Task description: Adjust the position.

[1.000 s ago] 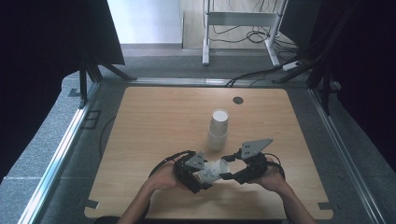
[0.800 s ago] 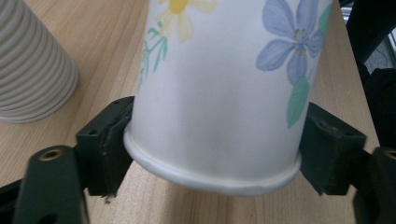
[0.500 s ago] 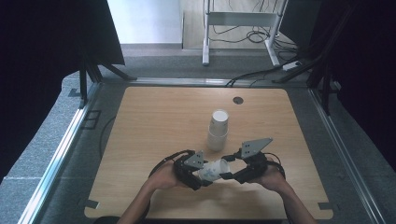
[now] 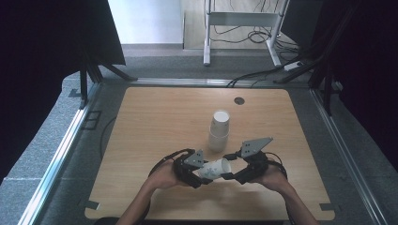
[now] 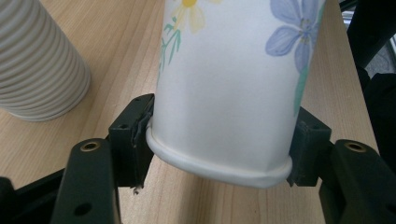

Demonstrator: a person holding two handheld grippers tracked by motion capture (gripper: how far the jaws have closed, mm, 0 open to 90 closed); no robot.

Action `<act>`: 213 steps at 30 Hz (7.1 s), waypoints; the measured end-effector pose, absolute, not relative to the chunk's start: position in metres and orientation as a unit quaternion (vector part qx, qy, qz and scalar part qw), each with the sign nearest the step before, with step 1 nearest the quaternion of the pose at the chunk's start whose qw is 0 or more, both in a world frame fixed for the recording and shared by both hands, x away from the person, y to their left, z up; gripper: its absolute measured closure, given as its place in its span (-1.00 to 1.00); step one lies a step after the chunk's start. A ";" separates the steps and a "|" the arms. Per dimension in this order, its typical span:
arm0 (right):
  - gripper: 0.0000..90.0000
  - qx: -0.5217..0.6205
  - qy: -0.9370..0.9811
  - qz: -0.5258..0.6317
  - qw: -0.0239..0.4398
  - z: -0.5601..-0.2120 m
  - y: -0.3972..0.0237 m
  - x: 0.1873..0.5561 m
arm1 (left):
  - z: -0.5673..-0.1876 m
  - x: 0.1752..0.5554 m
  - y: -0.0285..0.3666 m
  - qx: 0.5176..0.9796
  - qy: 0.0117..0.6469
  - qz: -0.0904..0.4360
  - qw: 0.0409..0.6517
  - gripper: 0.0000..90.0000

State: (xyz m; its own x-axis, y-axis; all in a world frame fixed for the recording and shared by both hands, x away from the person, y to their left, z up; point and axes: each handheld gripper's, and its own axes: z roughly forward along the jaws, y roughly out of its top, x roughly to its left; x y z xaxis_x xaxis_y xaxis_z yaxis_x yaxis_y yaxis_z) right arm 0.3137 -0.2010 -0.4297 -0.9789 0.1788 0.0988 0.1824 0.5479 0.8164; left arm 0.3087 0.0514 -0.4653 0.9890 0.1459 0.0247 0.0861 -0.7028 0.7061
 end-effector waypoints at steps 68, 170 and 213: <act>-0.18 -0.091 -0.972 -0.214 0.005 -0.428 -0.155 0.315 | -0.442 0.303 0.007 0.974 0.018 0.092 0.209 -0.36; -0.28 -0.056 -0.916 -0.396 -0.013 -0.435 -0.200 0.312 | -0.419 0.313 0.051 0.874 0.079 -0.014 0.479 -0.27; -0.18 -0.051 -0.973 -0.225 -0.032 -0.440 -0.160 0.311 | -0.398 0.310 0.007 0.958 0.022 0.040 0.284 -0.28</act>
